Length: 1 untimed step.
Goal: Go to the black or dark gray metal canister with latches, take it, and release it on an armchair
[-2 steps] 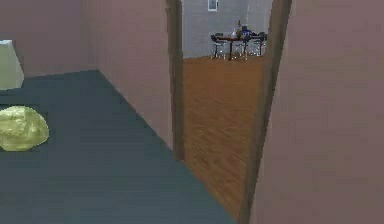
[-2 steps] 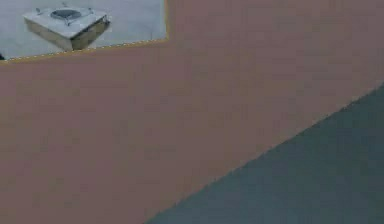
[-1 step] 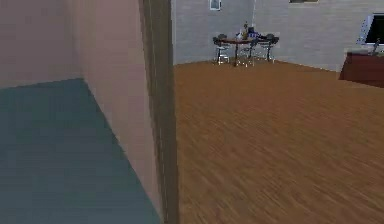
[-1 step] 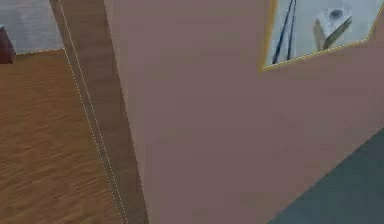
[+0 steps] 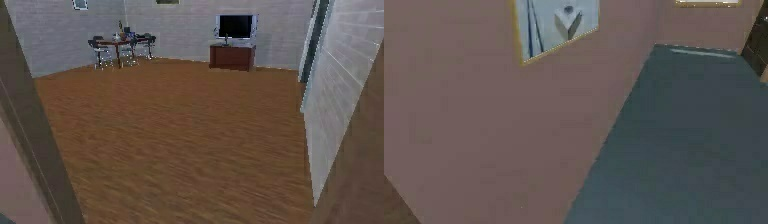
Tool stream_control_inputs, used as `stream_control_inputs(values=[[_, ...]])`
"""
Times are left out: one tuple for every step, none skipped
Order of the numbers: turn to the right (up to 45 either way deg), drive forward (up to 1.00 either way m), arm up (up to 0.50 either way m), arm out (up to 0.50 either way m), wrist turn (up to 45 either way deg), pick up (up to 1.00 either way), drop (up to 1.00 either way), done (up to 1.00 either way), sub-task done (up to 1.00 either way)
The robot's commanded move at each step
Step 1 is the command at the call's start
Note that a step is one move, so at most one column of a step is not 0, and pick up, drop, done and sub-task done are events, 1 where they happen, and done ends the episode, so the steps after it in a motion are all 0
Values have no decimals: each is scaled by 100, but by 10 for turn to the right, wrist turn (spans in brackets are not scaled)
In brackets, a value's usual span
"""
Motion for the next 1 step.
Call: stream_control_inputs(values=[[0,65,0,0,0,0,0,0,0]])
